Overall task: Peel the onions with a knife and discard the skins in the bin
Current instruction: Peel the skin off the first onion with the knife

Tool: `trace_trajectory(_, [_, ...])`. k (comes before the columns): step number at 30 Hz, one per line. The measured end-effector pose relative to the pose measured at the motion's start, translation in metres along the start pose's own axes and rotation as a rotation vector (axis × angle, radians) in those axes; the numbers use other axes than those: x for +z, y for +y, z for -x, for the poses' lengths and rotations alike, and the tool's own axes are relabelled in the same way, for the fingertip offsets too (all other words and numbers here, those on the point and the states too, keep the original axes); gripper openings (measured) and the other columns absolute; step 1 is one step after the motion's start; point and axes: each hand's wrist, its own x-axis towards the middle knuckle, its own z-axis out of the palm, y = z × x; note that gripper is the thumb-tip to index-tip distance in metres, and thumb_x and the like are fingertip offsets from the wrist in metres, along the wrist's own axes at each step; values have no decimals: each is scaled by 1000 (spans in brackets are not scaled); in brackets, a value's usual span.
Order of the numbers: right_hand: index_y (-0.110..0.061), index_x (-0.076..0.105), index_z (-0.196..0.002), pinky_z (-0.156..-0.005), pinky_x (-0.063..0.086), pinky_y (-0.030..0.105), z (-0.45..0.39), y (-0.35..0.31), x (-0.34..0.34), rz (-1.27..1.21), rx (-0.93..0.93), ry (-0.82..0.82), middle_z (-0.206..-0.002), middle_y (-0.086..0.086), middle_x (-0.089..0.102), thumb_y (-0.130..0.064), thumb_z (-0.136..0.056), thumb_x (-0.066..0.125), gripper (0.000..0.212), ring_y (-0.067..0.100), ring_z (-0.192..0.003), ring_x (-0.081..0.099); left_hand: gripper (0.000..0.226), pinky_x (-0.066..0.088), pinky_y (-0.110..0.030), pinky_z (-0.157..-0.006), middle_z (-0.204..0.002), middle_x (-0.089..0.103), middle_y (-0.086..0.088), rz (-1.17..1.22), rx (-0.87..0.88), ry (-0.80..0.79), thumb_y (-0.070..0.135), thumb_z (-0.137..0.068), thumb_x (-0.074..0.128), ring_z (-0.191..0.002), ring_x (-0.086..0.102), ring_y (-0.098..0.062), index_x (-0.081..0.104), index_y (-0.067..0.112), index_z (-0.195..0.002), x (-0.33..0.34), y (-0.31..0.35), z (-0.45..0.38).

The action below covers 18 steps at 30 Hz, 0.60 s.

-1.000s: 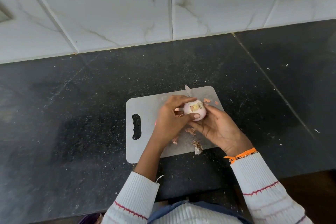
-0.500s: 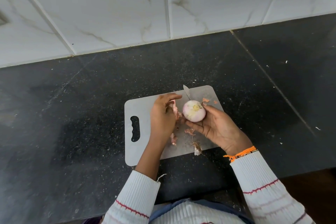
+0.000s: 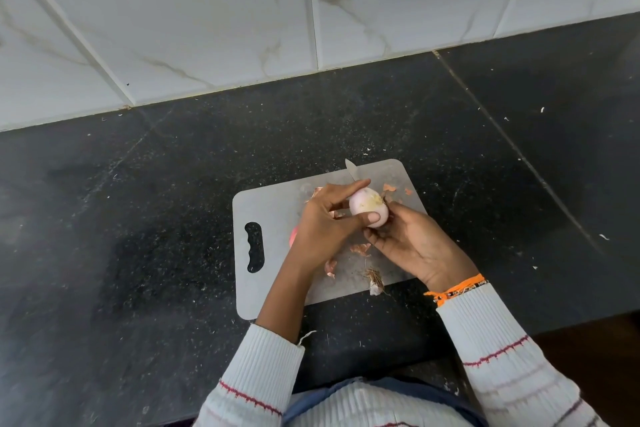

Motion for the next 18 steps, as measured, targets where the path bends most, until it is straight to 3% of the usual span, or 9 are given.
trace_trajectory(4, [-12, 58, -106, -56, 55, 21, 1, 0, -3, 9, -28, -45, -95, 12, 63, -15, -99, 36, 23, 19, -83, 60, 45, 46, -35, -100, -111, 58, 0, 129, -70, -56, 2, -80, 66, -107, 57, -14, 61, 18, -121, -1, 1, 2])
trace_trajectory(6, [-13, 58, -108, -58, 56, 22, 1, -1, -5, 31, -34, -67, -95, 12, 64, -14, -99, 36, 24, 20, -83, 60, 42, 45, -36, -101, -118, 57, -6, 170, -77, -73, 1, -83, 62, -112, 56, -18, 60, 14, -122, 0, 2, 2])
trace_trajectory(9, [-12, 57, -113, -62, 57, 25, 0, 0, -7, 42, -32, -98, -97, 12, 64, -17, -98, 40, 24, 20, -83, 64, 37, 46, -30, -100, -117, 57, -8, 197, -68, -61, -2, -87, 55, -114, 55, -18, 59, 12, -122, 2, 3, 2])
trace_trajectory(13, [-13, 59, -104, -66, 57, 23, -1, 1, -5, 99, -49, -151, -94, 8, 66, -19, -92, 49, 17, 15, -79, 69, 33, 47, -25, -94, -109, 59, -3, 187, -56, -29, -1, -91, 50, -107, 57, -14, 60, 11, -120, 3, 3, -1])
trace_trajectory(15, [-14, 58, -108, -67, 57, 23, -1, 1, -6, 128, -54, -180, -98, 8, 65, -11, -90, 49, 21, 15, -81, 68, 31, 49, -22, -87, -106, 61, -2, 192, -70, -4, 1, -93, 47, -101, 59, -12, 61, 9, -119, 3, 2, -1])
trace_trajectory(18, [-14, 56, -117, -68, 58, 26, 1, 0, -9, 181, -25, -222, -104, 9, 63, -8, -81, 53, 36, 18, -84, 69, 30, 50, -16, -65, -95, 70, 4, 261, -165, 116, 7, -97, 43, -81, 64, -4, 64, 13, -116, 1, 2, -1])
